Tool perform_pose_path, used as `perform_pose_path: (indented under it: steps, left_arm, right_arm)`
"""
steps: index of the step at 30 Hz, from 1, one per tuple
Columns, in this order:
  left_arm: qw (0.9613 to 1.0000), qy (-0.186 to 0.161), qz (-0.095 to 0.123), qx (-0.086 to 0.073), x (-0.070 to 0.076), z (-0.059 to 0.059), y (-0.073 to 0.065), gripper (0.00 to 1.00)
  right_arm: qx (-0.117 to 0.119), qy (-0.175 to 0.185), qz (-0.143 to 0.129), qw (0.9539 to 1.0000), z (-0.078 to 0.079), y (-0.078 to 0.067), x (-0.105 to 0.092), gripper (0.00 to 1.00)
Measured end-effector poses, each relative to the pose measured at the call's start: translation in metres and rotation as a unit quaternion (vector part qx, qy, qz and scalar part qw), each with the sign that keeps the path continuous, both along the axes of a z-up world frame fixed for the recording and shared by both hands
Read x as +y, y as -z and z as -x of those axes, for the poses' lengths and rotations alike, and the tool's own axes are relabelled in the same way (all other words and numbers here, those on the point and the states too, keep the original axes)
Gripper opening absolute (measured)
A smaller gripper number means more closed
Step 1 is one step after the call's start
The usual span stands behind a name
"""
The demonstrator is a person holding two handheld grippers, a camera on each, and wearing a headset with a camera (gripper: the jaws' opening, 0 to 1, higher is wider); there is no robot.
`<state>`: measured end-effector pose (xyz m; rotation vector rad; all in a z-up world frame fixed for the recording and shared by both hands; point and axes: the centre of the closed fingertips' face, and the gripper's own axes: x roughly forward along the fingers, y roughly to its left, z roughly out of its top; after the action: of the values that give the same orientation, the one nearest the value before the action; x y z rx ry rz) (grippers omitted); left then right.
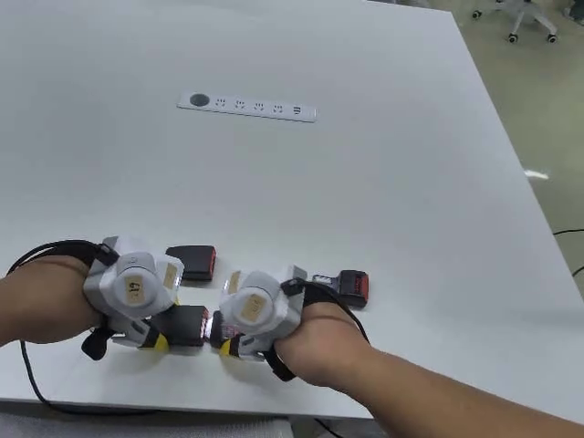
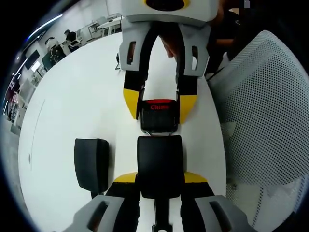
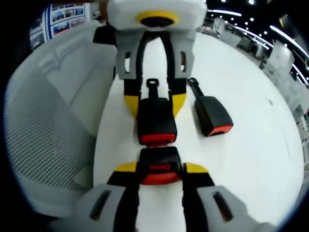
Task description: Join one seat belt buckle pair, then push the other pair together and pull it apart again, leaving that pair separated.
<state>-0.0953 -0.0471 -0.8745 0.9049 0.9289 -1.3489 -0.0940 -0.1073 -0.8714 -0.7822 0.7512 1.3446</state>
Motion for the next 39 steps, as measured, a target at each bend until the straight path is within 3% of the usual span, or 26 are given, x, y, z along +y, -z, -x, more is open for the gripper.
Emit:
perform_pose_path:
  steps: [14,24,28,30,35,39]
  left_arm:
    - [0.9999,-0.010,0.008,0.003,0.0015,-0.0003,-0.0003,0.31]
    - [0.9999,-0.007,0.010,0.003,0.0015,0.0000,-0.0006,0.32]
    - [0.9999,-0.013,-0.001,-0.001,-0.0003,0.0019,-0.0015,0.33]
    - [0.9998,-0.020,-0.007,0.001,0.0000,0.0014,-0.0016,0.33]
    - [0.9997,-0.025,-0.007,0.000,0.0008,0.0013,-0.0024,0.34]
    - [0.9993,-0.031,-0.002,-0.020,0.0020,-0.0037,-0.0046,0.41]
  right_arm:
    - [0.004,-0.011,-0.015,0.9998,0.0004,-0.0008,-0.0033,0.31]
    - [0.012,-0.016,-0.001,0.9998,-0.0002,0.0003,-0.0025,0.33]
    - [0.011,-0.018,0.010,0.9997,0.0006,-0.0002,-0.0013,0.34]
    - [-0.001,-0.022,0.011,0.9997,0.0004,0.0003,-0.0014,0.35]
    - [-0.004,-0.026,0.008,0.9996,0.0013,-0.0017,-0.0031,0.35]
    - [-0.003,-0.019,-0.006,0.9998,0.0018,-0.0067,-0.0024,0.37]
